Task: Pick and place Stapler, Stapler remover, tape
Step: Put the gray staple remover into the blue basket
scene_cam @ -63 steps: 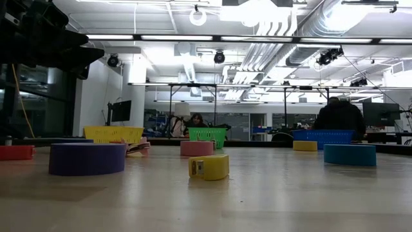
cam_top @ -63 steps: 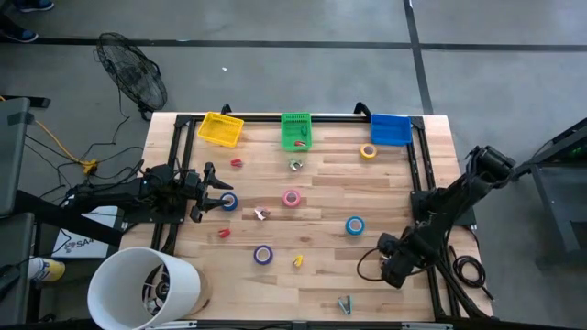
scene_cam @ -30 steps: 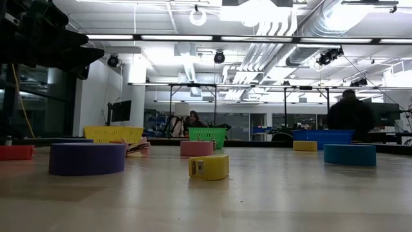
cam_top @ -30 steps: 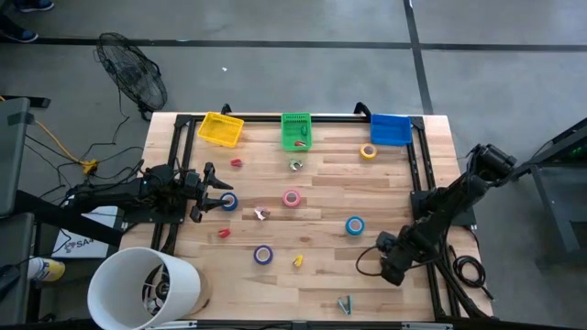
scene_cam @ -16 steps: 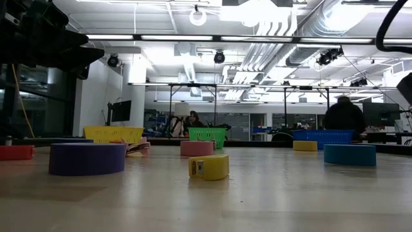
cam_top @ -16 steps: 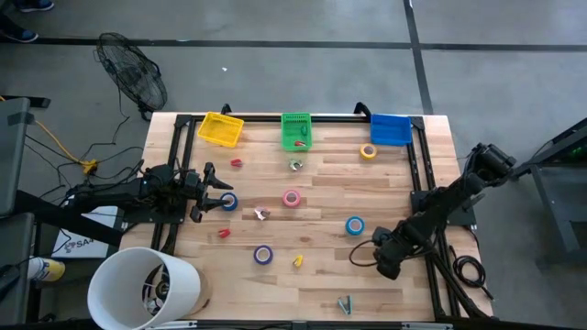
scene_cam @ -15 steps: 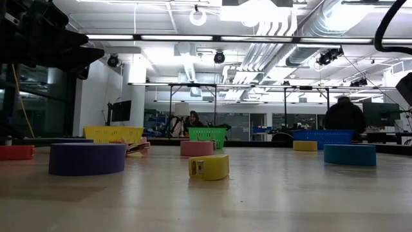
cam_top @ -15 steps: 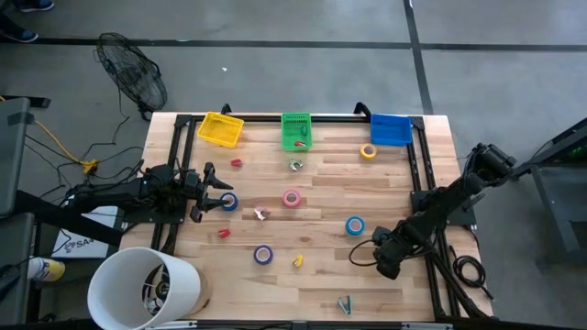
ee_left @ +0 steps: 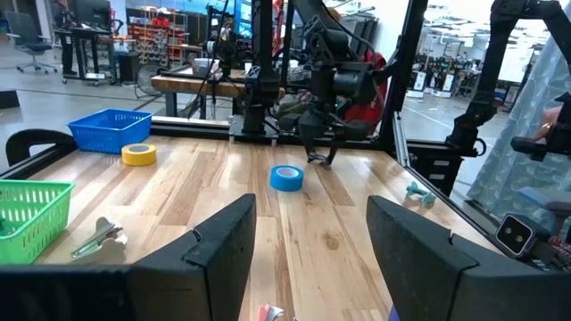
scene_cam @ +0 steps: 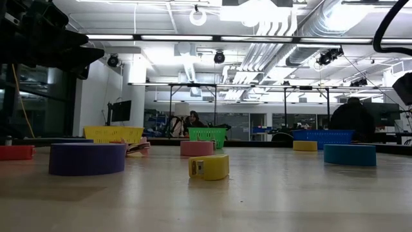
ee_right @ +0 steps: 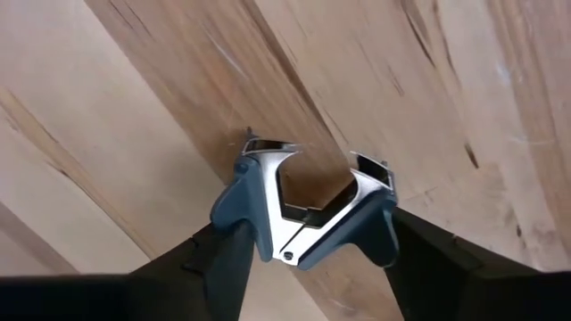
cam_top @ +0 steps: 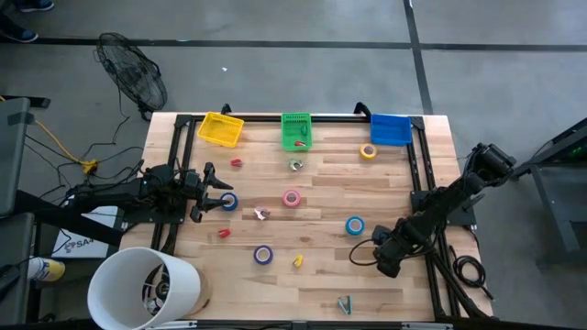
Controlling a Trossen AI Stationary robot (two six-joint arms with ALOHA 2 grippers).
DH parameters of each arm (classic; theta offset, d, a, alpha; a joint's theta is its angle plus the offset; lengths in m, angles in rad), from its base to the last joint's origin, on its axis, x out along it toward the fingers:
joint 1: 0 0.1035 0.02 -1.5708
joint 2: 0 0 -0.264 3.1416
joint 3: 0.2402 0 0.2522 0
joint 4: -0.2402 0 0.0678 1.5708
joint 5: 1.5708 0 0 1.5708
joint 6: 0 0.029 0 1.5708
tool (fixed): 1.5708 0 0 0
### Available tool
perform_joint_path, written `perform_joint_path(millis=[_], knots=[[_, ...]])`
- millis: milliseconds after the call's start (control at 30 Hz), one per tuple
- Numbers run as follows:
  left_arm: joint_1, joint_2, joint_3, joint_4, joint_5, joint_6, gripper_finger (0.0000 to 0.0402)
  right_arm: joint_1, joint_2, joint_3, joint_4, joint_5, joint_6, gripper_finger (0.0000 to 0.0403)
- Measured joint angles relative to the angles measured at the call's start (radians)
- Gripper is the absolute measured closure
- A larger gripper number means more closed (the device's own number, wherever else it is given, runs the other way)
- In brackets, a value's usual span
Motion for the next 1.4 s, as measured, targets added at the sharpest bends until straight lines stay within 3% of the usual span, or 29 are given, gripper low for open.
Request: perform_joint_path(millis=[533,767,1000,1133,1400], knots=[[0.000,0.000,0.000,0.000,0.000,0.000,0.0190,-0.042,0.004,0.092,-0.048,0.033,-0.067,0.0319],[0.000,0.000,0.000,0.000,0.000,0.000,0.0190,-0.122,0.003,0.146,-0.143,0.023,-0.172,0.0325],[0.000,0.000,0.000,0.000,0.000,0.000,0.0190,-0.276,0.002,0.251,-0.446,0.121,-0.285,0.0318],[0.000,0.000,0.000,0.000,0.000,0.000,0.0190,-0.397,0.002,0.325,-0.578,0.238,-0.365,0.0324],[0.000,0.000,0.000,0.000,0.000,0.000,0.0190,-0.695,0.000,0.435,-0.651,0.468,-0.521,0.0318]])
